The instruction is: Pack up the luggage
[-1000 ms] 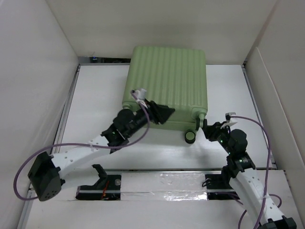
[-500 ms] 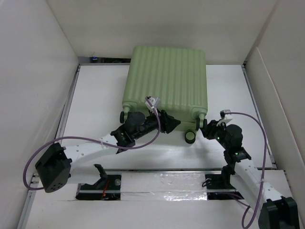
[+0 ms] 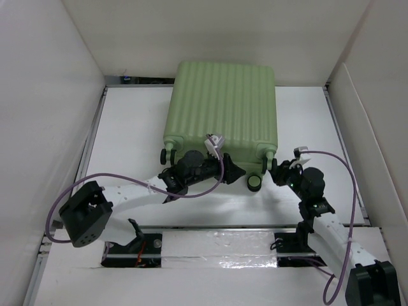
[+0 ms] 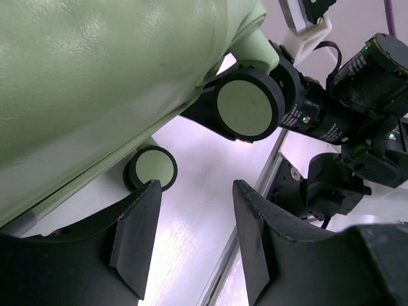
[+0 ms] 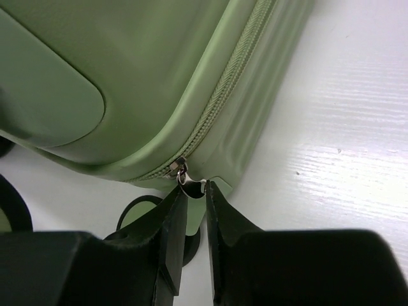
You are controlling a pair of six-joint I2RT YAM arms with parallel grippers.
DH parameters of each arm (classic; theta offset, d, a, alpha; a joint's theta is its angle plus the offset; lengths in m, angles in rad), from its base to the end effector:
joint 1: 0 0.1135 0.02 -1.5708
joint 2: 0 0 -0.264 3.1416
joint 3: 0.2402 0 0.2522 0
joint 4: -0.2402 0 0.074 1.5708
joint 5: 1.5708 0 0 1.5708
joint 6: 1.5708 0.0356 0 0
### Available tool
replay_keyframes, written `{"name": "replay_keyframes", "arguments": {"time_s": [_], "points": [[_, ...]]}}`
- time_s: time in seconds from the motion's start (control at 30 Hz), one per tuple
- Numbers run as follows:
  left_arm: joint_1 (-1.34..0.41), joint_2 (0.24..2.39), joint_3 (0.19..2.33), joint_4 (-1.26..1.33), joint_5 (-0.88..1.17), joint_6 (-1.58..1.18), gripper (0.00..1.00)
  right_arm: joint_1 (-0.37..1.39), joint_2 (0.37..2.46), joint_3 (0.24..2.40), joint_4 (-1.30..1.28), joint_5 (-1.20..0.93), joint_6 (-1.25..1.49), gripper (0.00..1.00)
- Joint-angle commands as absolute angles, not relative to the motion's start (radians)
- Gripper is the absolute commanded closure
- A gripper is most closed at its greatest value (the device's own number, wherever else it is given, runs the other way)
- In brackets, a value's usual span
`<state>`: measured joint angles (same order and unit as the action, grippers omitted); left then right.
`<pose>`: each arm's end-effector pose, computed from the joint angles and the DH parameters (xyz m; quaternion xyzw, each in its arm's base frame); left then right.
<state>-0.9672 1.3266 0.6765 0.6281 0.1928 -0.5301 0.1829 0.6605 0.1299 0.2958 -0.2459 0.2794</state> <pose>0.1626 -0.2479 0.2668 0.2200 0.6800 -0.5242 0.4631 0.1545 0.0374 0.1780 -0.0383 0.7819 0.2346 0.5763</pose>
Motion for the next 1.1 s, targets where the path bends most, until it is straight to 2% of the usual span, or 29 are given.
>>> {"name": "replay_keyframes", "arguments": {"time_s": [0.0,0.13,0.2,0.4,0.6,0.83,0.97,1.07], "points": [[-0.980,1.330,0.683,0.715,0.233,-0.535,0.55,0.181,0.640,0.140,0.483,-0.206,0.267,0.77],[-0.991,1.364,0.696,0.727,0.236,-0.531,0.55,0.181,0.624,0.143,0.491,-0.167,0.268,0.88],[-0.991,1.381,0.707,0.732,0.238,-0.531,0.55,0.181,0.630,0.147,0.492,-0.155,0.275,0.99],[-1.011,1.448,0.736,0.778,0.267,-0.549,0.55,0.181,0.586,0.130,0.424,-0.210,0.320,1.00],[-1.011,1.537,0.837,0.807,0.262,-0.537,0.55,0.268,0.364,0.136,0.145,-0.178,0.391,1.00],[-1.011,1.624,0.985,0.807,0.302,-0.541,0.54,0.446,0.304,0.181,-0.069,-0.118,0.433,1.00],[-1.011,1.664,1.064,0.776,0.322,-0.541,0.54,0.598,0.350,0.178,-0.051,-0.081,0.469,1.00],[-1.002,1.696,1.112,0.765,0.333,-0.554,0.54,0.704,0.362,0.170,-0.012,0.032,0.509,1.00]]}}
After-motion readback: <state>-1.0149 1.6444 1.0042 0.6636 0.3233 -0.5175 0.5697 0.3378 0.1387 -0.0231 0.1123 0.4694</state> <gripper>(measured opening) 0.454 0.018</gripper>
